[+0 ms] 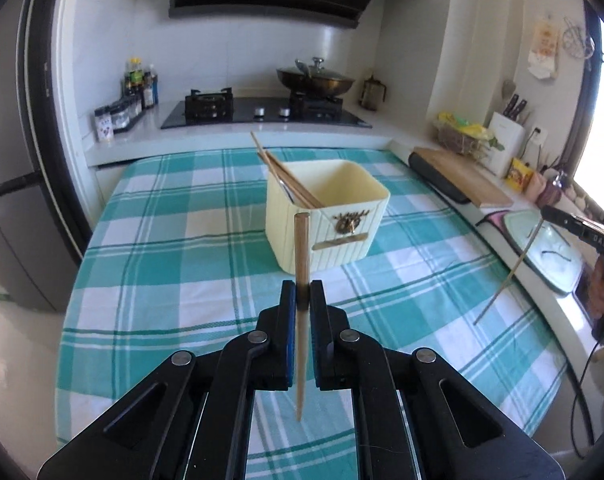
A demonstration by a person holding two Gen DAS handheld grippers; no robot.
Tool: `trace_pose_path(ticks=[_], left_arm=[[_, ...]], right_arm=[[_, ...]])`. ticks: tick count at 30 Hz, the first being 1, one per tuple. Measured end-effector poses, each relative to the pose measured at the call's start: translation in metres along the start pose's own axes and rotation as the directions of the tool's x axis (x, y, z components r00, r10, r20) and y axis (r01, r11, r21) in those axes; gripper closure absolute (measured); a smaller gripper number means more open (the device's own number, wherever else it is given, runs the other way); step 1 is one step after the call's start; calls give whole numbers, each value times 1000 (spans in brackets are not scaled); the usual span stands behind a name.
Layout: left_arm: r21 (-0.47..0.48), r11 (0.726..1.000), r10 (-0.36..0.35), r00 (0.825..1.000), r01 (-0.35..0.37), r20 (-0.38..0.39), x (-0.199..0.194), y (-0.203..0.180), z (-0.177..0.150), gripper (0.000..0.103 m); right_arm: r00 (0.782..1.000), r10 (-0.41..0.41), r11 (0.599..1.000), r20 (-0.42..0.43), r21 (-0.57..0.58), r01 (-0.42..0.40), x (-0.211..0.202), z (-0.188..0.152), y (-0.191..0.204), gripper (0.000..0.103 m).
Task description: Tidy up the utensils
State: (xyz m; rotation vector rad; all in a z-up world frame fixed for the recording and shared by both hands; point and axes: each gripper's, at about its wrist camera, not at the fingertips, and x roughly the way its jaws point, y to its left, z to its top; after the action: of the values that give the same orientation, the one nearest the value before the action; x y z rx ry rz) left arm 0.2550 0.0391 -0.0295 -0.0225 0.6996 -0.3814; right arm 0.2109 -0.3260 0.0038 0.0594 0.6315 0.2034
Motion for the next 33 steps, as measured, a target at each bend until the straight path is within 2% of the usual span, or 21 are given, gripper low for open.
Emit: trace_pose_path(ticks=[4,9,14,17,20,22,24,27,29,31,33], left_arm=[[-22,999,-27,999,28,32,-15,-2,5,98],[-8,999,-34,998,34,61,-29,-9,18,98],[-13,999,-34,990,36,134,-39,-9,57,98],[-34,999,-26,976,34,217,-42,-10,89,98],[-87,996,5,951,23,309,-33,-7,122,98],[-123,992,27,938,16,346,-21,-4,138,98],[-159,987,39,933,20,357,-2,-1,151,98],[-185,983,43,944,19,327,30,3,161,98],[-186,982,45,957,10,285,56,3,164,98],[-187,982,45,972,-2,229,83,4,164,98],[-192,981,42,986,-10,161,109,7,162,98]], right_arm=[[997,0,1000,76,-16,1,-27,11,11,97],[996,-1,998,92,-57,6,-31,26,23,97],[994,-4,997,111,-78,13,-23,49,29,97],[988,10,995,153,-99,6,-17,74,38,97],[974,20,991,225,-132,10,-12,99,51,97],[959,18,988,283,-153,27,-5,119,60,97],[950,23,988,312,-154,27,7,136,67,97],[937,49,989,346,-151,4,32,157,73,97],[938,72,988,340,-150,-22,54,165,76,97],[949,83,987,306,-155,-36,82,168,78,97],[969,82,984,233,-171,-42,118,167,80,97]])
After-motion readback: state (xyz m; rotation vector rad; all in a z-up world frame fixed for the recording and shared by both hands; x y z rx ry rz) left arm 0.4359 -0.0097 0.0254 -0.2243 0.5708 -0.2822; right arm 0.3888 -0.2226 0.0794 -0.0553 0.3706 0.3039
